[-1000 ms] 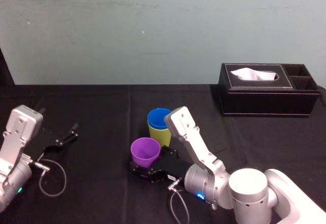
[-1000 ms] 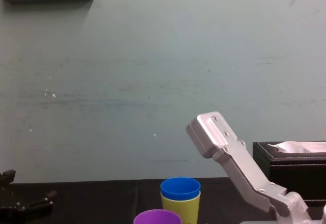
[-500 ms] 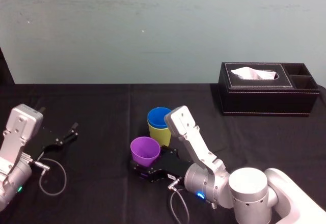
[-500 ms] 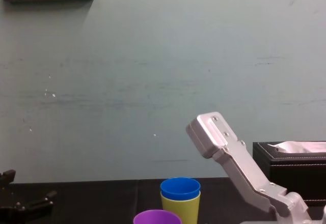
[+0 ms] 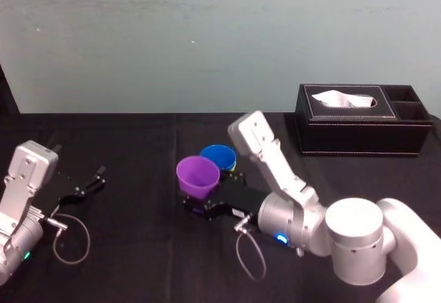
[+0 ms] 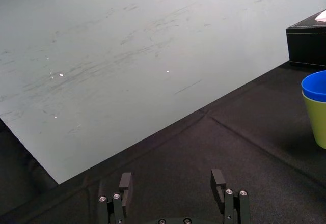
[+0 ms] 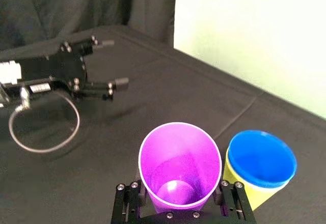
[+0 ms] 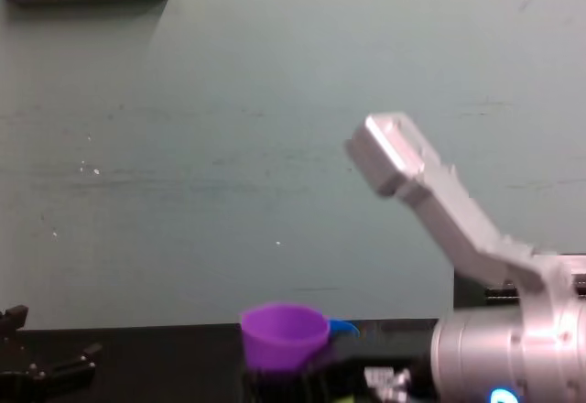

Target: Stack the three plastic cups sequentially using one hand.

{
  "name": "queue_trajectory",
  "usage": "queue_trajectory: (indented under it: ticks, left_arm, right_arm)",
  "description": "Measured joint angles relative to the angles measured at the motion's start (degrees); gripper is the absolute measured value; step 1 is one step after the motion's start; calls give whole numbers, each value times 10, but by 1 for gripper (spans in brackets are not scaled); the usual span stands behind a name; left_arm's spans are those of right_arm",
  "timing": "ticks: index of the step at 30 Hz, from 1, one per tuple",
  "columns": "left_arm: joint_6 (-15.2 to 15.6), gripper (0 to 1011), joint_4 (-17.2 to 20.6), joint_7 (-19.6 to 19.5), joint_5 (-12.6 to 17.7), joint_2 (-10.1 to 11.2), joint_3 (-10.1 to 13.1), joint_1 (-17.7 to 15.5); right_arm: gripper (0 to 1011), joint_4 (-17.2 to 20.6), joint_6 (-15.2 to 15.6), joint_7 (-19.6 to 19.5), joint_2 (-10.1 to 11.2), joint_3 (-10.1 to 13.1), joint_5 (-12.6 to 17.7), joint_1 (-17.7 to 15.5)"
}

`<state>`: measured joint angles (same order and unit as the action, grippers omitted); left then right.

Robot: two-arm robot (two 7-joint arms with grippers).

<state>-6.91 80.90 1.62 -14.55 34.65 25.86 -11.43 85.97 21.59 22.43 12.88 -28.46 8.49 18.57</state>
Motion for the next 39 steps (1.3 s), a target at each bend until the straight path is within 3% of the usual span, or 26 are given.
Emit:
queue_trajectory:
  ticks: [8,16,39]
  left_arm:
    - [0,1000,0,0,0,0,0,0]
    - [0,1000,0,0,0,0,0,0]
    - [0,1000,0,0,0,0,0,0]
  right_arm:
    - [716,26,36,6,6,16,25,27]
    - [716,29,49,1,10,24,37,52]
    - [716,-50,42,-24,-4,24,40,98]
